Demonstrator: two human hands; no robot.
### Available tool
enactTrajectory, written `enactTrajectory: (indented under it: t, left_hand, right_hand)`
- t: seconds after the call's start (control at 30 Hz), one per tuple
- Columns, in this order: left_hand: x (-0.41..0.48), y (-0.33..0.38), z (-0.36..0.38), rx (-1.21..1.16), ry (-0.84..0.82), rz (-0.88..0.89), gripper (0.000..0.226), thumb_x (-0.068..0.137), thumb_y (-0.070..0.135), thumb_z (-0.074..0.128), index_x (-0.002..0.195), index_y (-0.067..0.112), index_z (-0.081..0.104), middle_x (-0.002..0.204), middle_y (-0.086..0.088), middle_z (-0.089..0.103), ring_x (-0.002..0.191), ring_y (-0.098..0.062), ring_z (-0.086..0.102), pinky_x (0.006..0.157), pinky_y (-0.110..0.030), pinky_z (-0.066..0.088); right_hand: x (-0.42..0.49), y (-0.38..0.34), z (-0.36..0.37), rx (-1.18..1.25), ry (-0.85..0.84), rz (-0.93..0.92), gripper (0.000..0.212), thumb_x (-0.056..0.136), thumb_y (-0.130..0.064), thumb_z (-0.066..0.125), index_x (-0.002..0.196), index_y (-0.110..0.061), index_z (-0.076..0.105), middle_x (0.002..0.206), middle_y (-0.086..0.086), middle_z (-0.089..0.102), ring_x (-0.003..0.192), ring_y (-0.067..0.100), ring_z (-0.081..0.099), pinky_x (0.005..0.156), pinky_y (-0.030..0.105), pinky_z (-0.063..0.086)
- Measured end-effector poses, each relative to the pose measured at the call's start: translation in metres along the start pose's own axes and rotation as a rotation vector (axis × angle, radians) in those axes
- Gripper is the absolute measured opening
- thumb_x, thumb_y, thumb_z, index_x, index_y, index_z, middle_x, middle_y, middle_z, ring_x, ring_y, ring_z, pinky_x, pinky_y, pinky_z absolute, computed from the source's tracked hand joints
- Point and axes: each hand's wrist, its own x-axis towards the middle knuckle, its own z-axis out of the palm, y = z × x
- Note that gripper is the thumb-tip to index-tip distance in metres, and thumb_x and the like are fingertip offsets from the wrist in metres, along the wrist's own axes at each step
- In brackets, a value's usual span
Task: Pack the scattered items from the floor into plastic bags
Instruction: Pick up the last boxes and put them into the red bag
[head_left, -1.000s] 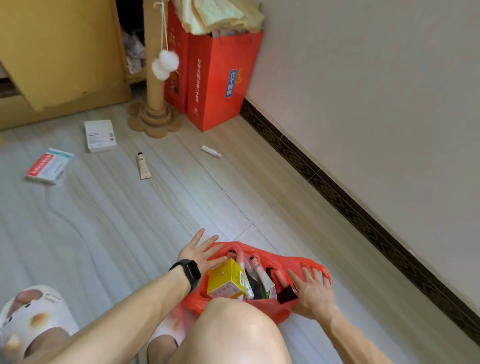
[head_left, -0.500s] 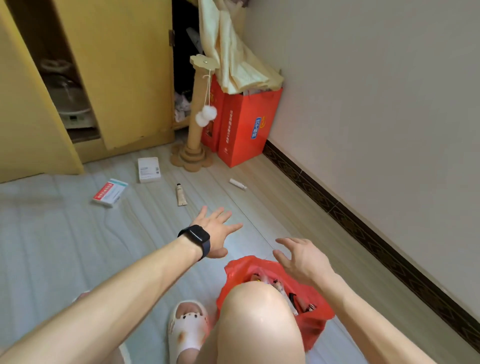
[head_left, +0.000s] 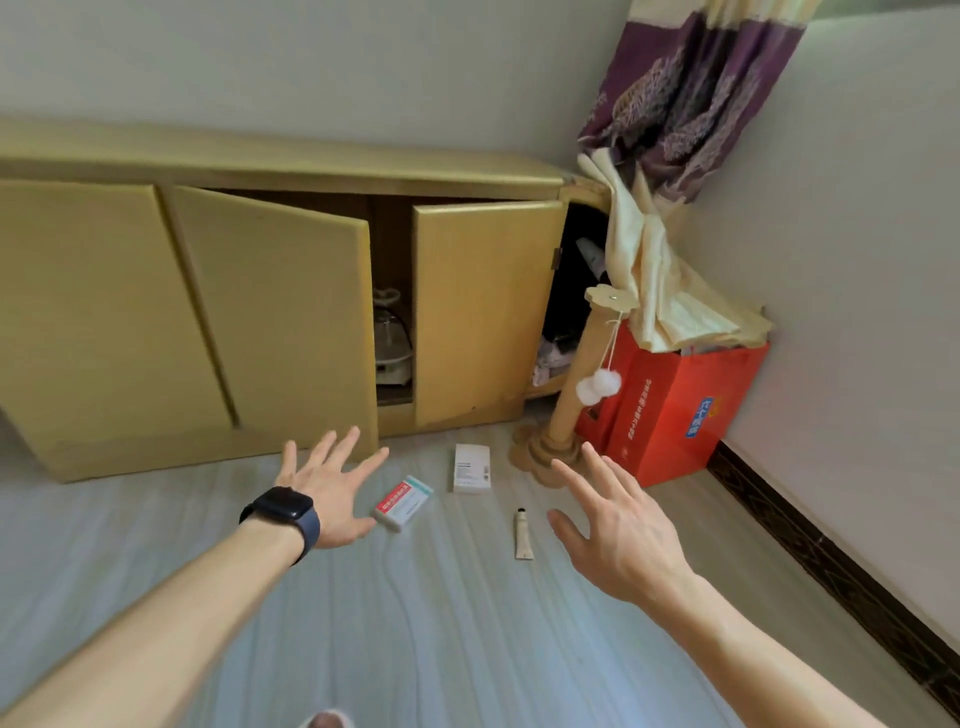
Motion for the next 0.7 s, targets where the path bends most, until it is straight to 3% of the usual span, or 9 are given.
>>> enactTrajectory:
  t: [0.2,0.43,0.57,0.7]
  left_hand:
    - [0.047,-0.023,0.080,-0.041,-0.166,-0.079,0.089,0.086,0.065,0.047,0.151,0.046,-0.011,0.162,-0.002,-0.020,0.150,-0.026,-0.013,0.116,-0.059,-0.005]
    - [0.132,0.006,0.193,-0.022,-0.325,0.029,0.087,0.087,0.065,0.044,0.152,0.044,-0.010,0.162,-0.003,-0.017,0.149,-0.030,-0.010,0.116,-0.058,-0.002]
    - [0.191,0.027,0.244,-0.026,-0.312,0.095,0.086,0.087,0.066,0.044,0.151,0.045,-0.010,0.161,-0.004,-0.021,0.148,-0.035,-0.012,0.115,-0.059,-0.003]
    - [0.265,0.036,0.275,-0.097,-0.147,0.071,0.086,0.086,0.069,0.043,0.149,0.049,-0.012,0.160,0.001,-0.025,0.147,-0.037,-0.012,0.115,-0.061,0.001]
  right_hand:
    - [0.072,-0.013,0.070,-0.026,-0.156,-0.061,0.060,0.099,-0.058,0.025,0.155,-0.044,0.007,0.166,-0.003,-0.002,0.153,0.020,0.002,0.123,0.041,0.017]
    - [0.125,0.011,0.219,-0.114,-0.509,-0.095,0.062,0.101,-0.051,0.031,0.156,-0.038,0.006,0.166,0.002,-0.007,0.153,0.025,-0.006,0.123,0.045,0.010]
    - [0.159,0.038,0.296,-0.146,-0.613,-0.015,0.069,0.099,-0.053,0.034,0.155,-0.041,-0.003,0.164,0.004,-0.017,0.152,0.028,-0.005,0.123,0.046,0.012]
    - [0.202,0.067,0.345,-0.091,-0.555,0.207,0.076,0.097,-0.058,0.034,0.152,-0.041,-0.015,0.163,0.013,-0.016,0.150,0.038,0.006,0.118,0.051,0.023]
